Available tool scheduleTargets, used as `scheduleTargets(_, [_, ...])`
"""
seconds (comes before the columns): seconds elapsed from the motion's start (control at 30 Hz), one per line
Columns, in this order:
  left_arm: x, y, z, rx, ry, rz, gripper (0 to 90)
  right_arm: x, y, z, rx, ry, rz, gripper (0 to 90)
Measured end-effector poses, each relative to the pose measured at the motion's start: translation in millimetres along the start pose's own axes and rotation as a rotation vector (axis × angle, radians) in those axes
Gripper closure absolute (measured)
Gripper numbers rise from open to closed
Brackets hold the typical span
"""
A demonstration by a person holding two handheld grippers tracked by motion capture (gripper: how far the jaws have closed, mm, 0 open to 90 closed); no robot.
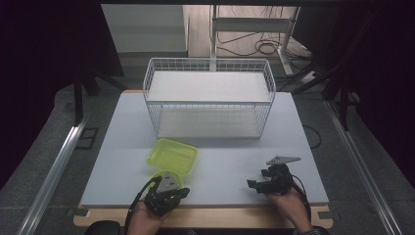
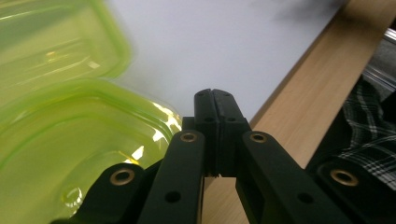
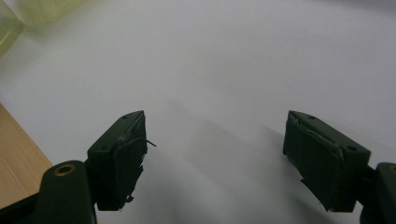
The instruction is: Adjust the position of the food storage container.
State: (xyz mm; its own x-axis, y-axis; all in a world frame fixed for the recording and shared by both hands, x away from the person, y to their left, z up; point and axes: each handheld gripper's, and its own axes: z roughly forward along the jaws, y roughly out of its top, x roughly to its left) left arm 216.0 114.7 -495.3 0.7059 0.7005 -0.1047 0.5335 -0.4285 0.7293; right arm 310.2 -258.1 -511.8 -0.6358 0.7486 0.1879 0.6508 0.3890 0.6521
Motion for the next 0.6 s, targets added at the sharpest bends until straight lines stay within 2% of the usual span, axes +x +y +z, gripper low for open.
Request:
scheduleTargets(0.23, [15.6,-8.2,-11.4,0.006,0.042,-0.036,89.7,1.7,0.3,0.1,0.005,0.008,-0.01,24.7])
scheduleTargets(0.3, [24.2,-13.1,-17.9,0.014,0.072,-0.049,89.7,3.5,0.9,-0.2,0.006,0.014,-0.015,27.0])
scheduleTargets(0.37, [27.5,-14.7,-20.3,0.012,0.083,-0.057,89.7,4.2,1.1,0.1,0.004,0.014,-0.017,27.6])
scheduleTargets(0.4, [33.0,-17.1,-23.7,0.002,0.085,-0.073,89.7,5.5,1.7,0.1,0.006,0.016,-0.022,29.0])
scheduleTargets(0.47, [34.6,-17.7,-24.6,-0.005,0.081,-0.076,89.7,6.9,2.6,0.4,0.006,0.021,-0.024,30.9])
scheduleTargets(0.6, [32.4,-17.1,-24.5,-0.014,0.066,-0.077,89.4,11.2,5.6,0.4,-0.002,0.026,-0.04,37.0])
